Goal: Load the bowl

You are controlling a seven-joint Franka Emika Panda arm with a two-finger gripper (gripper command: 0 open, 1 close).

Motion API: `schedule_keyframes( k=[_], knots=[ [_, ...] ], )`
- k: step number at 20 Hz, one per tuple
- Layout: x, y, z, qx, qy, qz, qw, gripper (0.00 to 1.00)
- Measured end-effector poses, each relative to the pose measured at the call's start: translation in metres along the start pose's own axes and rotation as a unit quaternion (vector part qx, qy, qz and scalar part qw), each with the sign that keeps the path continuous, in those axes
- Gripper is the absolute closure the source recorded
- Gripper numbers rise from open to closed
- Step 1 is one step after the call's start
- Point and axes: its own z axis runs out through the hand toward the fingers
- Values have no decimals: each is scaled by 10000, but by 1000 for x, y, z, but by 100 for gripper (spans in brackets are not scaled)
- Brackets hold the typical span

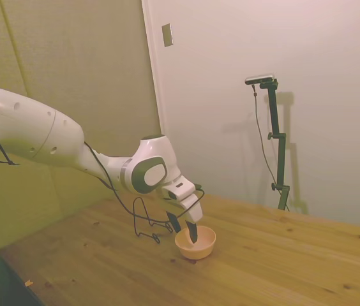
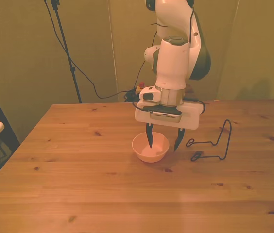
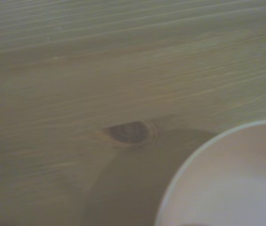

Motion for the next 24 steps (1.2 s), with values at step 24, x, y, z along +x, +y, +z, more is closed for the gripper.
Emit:
schedule_keyframes(
  k=[24],
  knots=[
    [23, 9, -5, 219, -160, 198, 9994, 100]
  ],
)
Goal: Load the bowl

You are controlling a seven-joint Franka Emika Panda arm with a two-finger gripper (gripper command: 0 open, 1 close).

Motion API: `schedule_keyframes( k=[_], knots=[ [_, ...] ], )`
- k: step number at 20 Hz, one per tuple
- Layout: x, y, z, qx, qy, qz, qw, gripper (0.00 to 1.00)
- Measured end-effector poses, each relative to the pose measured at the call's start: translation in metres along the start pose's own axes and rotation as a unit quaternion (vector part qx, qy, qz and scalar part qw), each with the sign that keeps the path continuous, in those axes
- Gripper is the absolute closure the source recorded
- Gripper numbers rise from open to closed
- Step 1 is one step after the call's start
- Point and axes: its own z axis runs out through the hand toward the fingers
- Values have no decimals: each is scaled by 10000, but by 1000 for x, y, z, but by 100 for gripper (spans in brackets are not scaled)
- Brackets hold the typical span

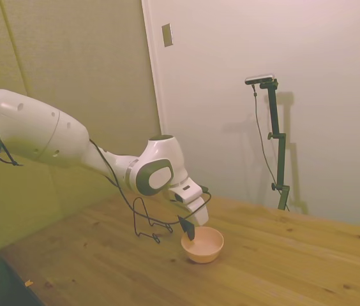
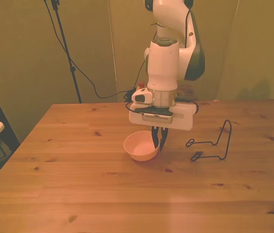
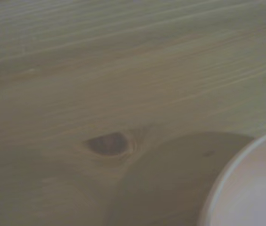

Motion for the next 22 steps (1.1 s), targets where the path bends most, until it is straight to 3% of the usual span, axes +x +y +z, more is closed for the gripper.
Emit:
schedule_keyframes(
  k=[5, 10, 14, 17, 19, 22],
  knots=[
    [2, 0, -31, 315, -154, -132, 9993, 100],
    [-20, -5, -95, 949, -585, -526, 9924, 100],
    [-61, -13, -149, 1514, -1046, -1251, 9749, 100],
    [-66, -13, -142, 1684, -1311, -1399, 9669, 100],
    [-70, -17, -132, 1909, -1579, -1572, 9560, 100],
    [-74, -23, -113, 2408, -1975, -1828, 9325, 100]
  ],
)
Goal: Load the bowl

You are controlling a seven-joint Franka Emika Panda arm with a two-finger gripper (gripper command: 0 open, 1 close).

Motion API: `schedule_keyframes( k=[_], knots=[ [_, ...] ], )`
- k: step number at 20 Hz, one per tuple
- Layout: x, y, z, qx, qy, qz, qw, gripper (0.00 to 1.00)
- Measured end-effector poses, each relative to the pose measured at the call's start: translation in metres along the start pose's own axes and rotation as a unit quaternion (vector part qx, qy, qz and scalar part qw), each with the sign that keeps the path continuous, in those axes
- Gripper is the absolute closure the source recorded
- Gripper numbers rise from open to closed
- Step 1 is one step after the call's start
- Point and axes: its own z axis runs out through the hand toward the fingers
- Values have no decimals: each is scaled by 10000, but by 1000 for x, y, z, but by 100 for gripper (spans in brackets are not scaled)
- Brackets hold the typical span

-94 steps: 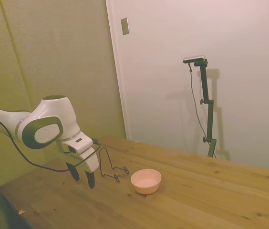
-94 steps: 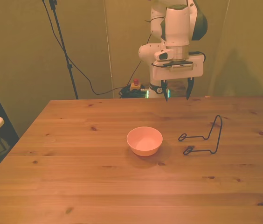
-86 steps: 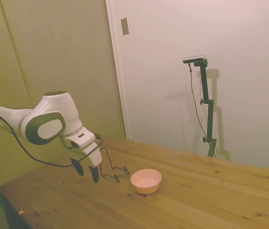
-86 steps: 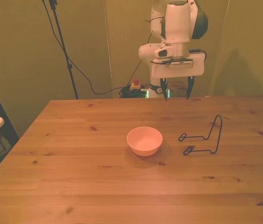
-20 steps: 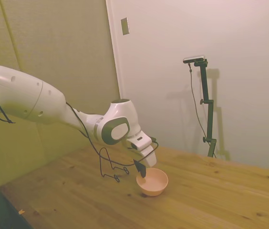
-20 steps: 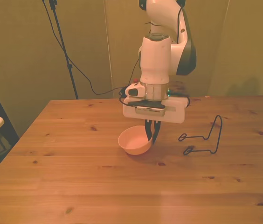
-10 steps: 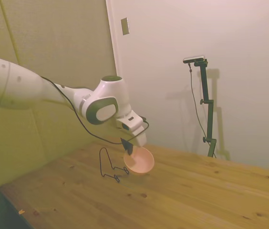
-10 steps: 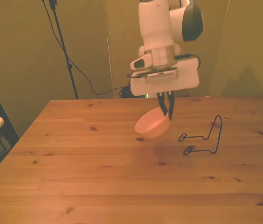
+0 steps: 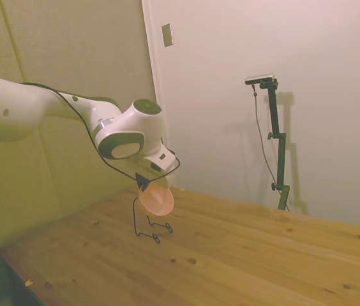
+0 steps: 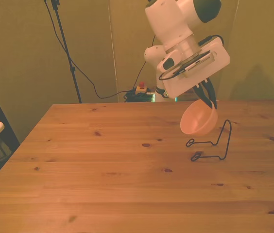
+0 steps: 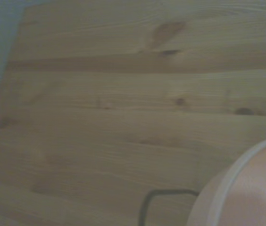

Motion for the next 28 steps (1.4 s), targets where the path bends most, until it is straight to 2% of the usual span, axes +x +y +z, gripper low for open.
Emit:
schedule_keyframes(
  k=[2, 7, 18, 28],
  knots=[
    [6, 3, 10, 373, -375, -343, 9980, 100],
    [9, 12, 19, 599, -491, -420, 9961, 100],
    [4, 36, 40, 1218, -450, -399, 9907, 100],
    [0, 56, 53, 1460, -389, -270, 9882, 100]
  ],
)
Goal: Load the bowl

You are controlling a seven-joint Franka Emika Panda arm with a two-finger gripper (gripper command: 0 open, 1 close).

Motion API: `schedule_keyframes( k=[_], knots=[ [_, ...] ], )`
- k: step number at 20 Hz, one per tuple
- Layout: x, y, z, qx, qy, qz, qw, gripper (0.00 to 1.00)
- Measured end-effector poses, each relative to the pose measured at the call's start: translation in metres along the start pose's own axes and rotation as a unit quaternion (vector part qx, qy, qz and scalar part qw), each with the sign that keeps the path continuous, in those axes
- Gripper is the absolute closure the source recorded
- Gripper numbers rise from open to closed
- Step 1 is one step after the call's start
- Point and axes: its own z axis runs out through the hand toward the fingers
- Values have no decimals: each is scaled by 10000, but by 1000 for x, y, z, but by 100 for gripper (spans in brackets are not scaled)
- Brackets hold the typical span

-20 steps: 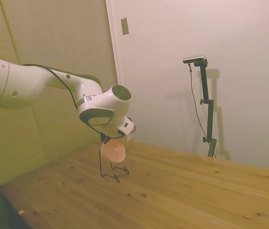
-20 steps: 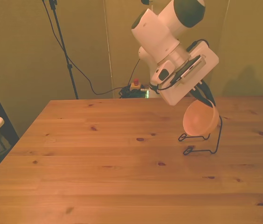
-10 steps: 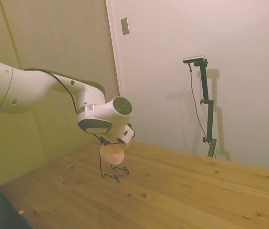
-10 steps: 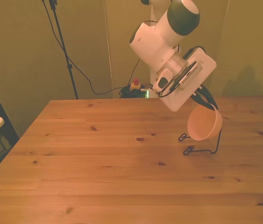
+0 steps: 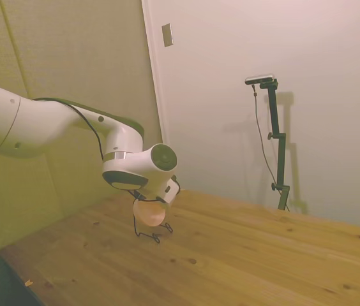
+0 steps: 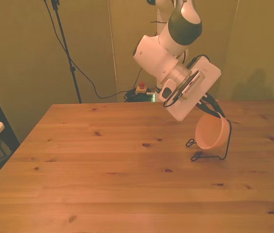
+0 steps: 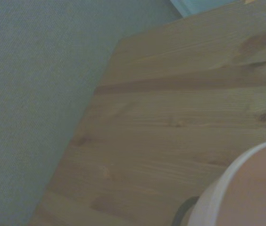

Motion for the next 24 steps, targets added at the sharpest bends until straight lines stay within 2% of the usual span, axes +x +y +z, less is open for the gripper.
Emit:
schedule_keyframes(
  k=[24],
  knots=[
    [-6, 27, 12, 296, 45, 150, 9994, 100]
  ],
)
